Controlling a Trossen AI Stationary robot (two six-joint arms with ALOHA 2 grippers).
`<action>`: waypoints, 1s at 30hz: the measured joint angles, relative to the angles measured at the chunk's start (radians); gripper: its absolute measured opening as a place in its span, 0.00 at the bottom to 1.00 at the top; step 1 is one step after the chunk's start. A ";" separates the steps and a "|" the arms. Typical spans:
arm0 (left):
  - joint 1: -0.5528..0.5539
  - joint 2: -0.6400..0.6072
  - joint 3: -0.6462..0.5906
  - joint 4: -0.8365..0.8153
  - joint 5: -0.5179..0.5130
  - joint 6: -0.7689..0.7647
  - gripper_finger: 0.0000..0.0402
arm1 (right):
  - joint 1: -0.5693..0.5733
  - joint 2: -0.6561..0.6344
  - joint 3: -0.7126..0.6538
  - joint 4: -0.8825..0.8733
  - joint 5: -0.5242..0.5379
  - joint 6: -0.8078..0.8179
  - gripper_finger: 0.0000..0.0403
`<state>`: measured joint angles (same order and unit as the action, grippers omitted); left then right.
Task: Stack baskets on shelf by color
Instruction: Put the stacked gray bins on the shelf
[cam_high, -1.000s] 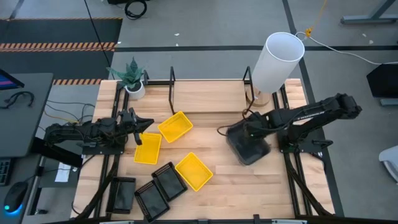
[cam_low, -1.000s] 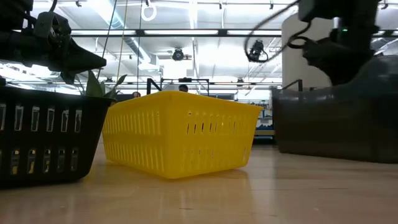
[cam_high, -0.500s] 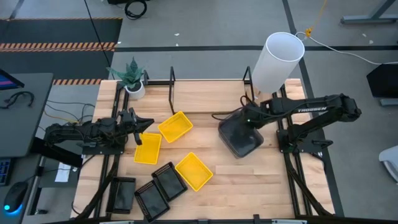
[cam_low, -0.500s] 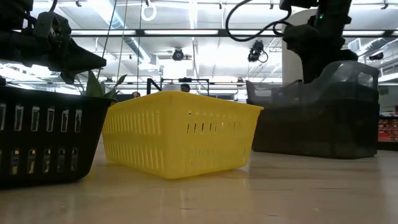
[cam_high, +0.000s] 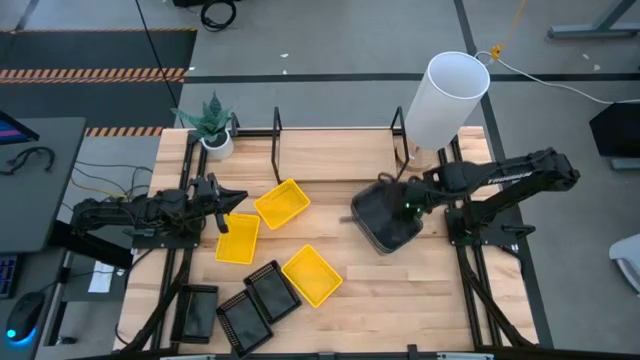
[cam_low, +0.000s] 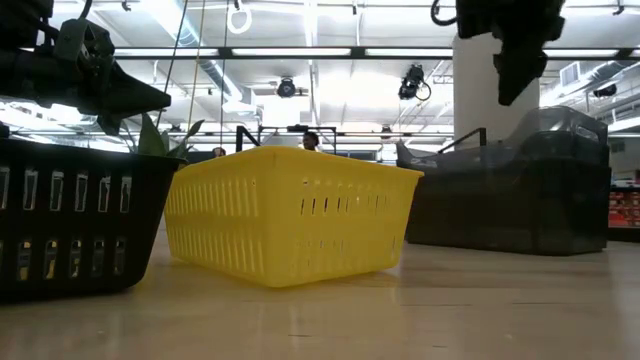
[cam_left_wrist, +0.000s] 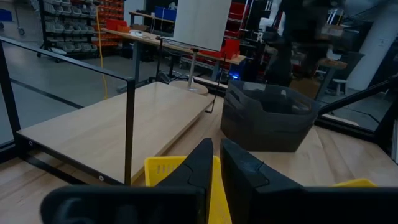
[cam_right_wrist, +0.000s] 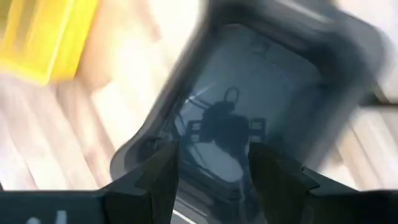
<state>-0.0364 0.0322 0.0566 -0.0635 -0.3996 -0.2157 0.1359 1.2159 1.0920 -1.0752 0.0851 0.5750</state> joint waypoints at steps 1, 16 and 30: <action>0.000 0.000 0.000 0.000 0.000 0.000 0.09 | 0.022 0.004 -0.011 0.021 -0.001 -0.027 0.48; 0.000 0.000 0.000 0.000 0.000 0.000 0.09 | 0.206 0.093 -0.070 0.116 0.033 -0.444 0.52; 0.000 0.000 0.000 0.000 0.000 0.000 0.08 | 0.226 0.100 0.035 -0.018 -0.006 -0.375 0.52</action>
<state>-0.0367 0.0325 0.0566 -0.0638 -0.3997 -0.2157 0.3614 1.3160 1.1269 -1.0931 0.0789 0.2001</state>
